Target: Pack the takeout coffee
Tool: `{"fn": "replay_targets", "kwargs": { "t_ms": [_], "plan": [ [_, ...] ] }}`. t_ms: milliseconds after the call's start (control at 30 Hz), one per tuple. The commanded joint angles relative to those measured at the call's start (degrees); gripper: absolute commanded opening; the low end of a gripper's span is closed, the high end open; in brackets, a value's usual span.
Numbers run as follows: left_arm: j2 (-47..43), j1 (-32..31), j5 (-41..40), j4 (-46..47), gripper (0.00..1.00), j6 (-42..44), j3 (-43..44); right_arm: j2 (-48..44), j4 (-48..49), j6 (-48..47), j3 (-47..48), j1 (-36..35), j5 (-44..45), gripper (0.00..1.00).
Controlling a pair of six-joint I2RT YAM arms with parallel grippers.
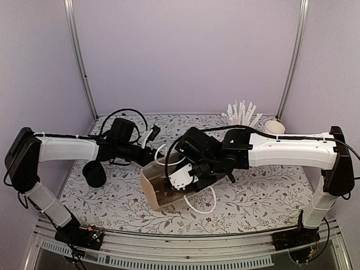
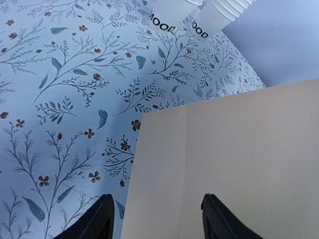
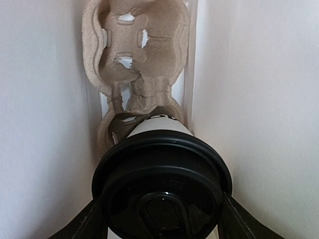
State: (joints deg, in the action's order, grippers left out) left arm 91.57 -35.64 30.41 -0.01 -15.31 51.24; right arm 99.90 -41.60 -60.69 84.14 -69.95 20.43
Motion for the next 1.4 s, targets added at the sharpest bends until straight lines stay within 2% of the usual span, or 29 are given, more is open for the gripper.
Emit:
{"fn": "replay_targets", "kwargs": {
  "t_ms": [0,500,933,1133,1367],
  "plan": [
    [-6.1,3.4,0.2,-3.3,0.63,1.5,-1.8,3.2,-7.7,3.6,6.1,1.8,-5.0,0.28],
    [-17.0,7.4,-0.7,-6.9,0.64,2.1,-6.1,11.4,-23.9,4.4,19.3,3.9,-12.3,0.29],
    [-19.1,8.2,0.1,-7.1,0.64,2.1,-8.0,15.2,-36.6,5.6,26.4,3.9,-16.7,0.29],
    [-19.2,8.2,0.7,-6.5,0.64,1.8,-8.3,15.6,-36.2,6.6,25.9,3.8,-17.7,0.3],
    [-19.8,8.2,0.9,-6.3,0.64,1.6,-8.8,14.4,-30.3,7.4,18.7,4.0,-18.7,0.3]
  ]
}}
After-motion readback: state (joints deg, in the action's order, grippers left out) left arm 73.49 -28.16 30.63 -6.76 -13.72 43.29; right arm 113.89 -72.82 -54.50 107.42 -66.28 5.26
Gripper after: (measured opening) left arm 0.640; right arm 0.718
